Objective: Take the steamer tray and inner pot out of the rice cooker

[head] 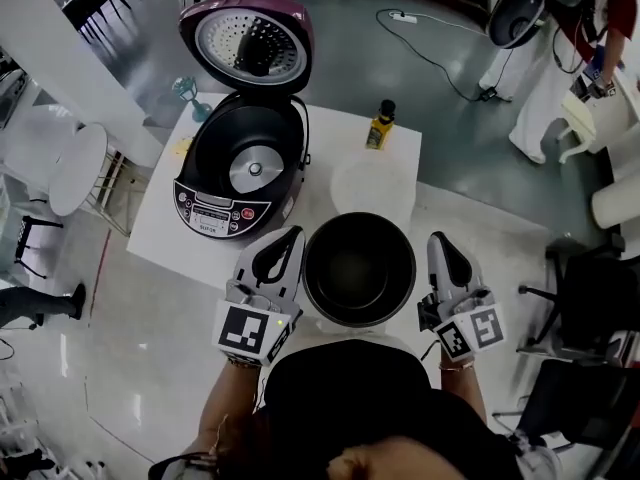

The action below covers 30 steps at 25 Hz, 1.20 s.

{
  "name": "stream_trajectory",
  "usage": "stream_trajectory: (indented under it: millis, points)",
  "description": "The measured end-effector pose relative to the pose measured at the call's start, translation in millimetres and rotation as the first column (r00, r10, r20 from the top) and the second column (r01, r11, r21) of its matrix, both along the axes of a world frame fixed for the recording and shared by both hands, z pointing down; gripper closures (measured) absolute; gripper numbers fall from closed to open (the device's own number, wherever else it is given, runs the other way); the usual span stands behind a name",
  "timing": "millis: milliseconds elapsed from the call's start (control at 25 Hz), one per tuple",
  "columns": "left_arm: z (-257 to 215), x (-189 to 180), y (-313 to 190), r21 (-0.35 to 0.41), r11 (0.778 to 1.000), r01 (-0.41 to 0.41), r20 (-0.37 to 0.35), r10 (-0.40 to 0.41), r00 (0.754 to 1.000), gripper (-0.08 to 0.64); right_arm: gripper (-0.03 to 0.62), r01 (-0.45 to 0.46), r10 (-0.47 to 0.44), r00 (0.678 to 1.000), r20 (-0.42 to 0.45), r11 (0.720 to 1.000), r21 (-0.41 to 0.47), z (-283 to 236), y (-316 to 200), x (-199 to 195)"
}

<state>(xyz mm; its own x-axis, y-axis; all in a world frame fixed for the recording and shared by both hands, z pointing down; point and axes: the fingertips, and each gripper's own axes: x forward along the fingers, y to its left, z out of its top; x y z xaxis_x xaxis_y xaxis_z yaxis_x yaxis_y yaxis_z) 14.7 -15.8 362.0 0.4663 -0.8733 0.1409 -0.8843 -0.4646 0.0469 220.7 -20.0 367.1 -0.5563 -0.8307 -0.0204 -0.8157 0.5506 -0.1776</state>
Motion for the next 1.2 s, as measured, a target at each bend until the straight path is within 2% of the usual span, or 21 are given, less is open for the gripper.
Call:
stream_trajectory:
  millis: [120,320,440,520,640,800,880,1040,1200]
  points:
    - [-4.0,3.6,6.3,0.032,0.999,-0.002,-0.023,0.003,1.000,0.557,0.588,-0.003,0.004,1.000,-0.029,1.000,0.021,-2.4,4.9,-3.0]
    - [6.2,11.4,8.8,0.010,1.000,-0.025,-0.017,0.025,1.000,0.557,0.588,-0.002,0.003,1.000,-0.030,0.999,0.036,-6.0,9.4,-3.9]
    - [3.6,16.6,10.7,0.046,0.998,-0.039,0.018,0.038,0.999,0.557,0.588,-0.012,0.013,0.999,-0.033,0.999,0.037,-6.7,11.7,-0.7]
    - [-3.4,20.8,9.6,0.078,0.996,-0.051,0.014,0.050,0.999,0.557,0.588,-0.018,0.019,0.999,-0.042,0.999,0.034,-4.8,12.6,0.6]
    - [1.5,20.4,9.3,0.053,0.998,-0.046,0.005,0.046,0.999,0.557,0.588,-0.022,0.023,0.998,-0.054,0.999,0.027,-1.0,13.1,2.2]
    - [2.1,23.8,7.8,0.066,0.996,-0.056,0.030,0.054,0.998,0.557,0.588,-0.019,0.019,0.998,-0.065,1.000,0.001,6.8,14.3,5.2]
    - [8.1,24.0,8.0,0.042,0.998,-0.055,0.045,0.053,0.998,0.557,0.588,-0.020,0.019,0.997,-0.072,1.000,-0.009,10.6,14.9,6.1]
    - [0.1,28.3,3.8,0.095,0.993,-0.062,0.026,0.060,0.998,0.557,0.588,-0.029,0.028,0.997,-0.078,0.999,-0.014,13.6,14.8,7.9]
    - [10.1,23.5,4.4,0.036,0.998,-0.045,0.055,0.043,0.998,0.557,0.588,-0.034,0.033,0.996,-0.079,0.999,-0.023,14.8,14.7,9.9]
